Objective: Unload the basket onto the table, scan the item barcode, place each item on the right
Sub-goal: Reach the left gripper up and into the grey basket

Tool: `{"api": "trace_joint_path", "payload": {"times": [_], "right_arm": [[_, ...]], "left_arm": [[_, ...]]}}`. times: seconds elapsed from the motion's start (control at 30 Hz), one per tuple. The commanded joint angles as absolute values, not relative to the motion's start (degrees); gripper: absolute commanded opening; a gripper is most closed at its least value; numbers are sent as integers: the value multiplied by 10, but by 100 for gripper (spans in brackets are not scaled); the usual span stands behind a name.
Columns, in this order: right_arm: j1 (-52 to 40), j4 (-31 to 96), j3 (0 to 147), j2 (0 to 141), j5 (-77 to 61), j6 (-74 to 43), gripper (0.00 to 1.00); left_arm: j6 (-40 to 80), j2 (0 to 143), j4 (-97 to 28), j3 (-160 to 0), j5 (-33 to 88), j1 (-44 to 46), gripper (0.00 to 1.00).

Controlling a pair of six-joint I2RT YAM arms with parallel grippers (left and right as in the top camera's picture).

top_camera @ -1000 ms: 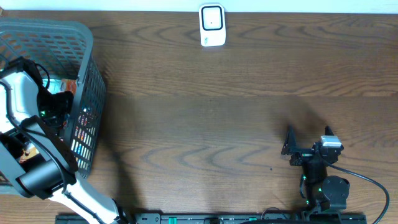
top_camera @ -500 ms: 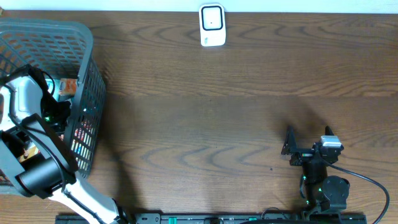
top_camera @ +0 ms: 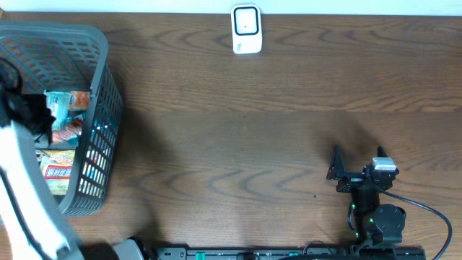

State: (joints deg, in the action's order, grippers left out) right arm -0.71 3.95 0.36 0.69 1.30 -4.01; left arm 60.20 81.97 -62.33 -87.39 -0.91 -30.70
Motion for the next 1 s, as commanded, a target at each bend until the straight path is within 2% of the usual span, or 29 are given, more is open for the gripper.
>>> {"api": "trace_joint_path", "payload": {"times": [0.0,0.2,0.23,0.27,0.33,0.37,0.4,0.97], "right_arm": [[-2,41,3,4,18,-33,99],[-2,41,3,4,18,-33,99],[-2,41,3,4,18,-33,99],[-2,41,3,4,18,-33,99],[-2,41,3,4,18,-33,99],[-2,41,3,4,18,-33,99],[-2,41,3,4,18,-33,99],[-2,41,3,4,18,-33,99]], "left_arm": [[611,755,-612,-881,-20,-308,7],[614,686,-606,-881,-45,-309,8],[614,685,-608,-881,-51,-308,16],[613,687,-611,-880,-53,-309,38],[614,696,-615,-872,-55,-309,75],[614,705,-614,-867,-55,-309,87],[614,713,-614,-863,-55,-309,91],[613,1027,-677,-856,-36,-308,92]]}}
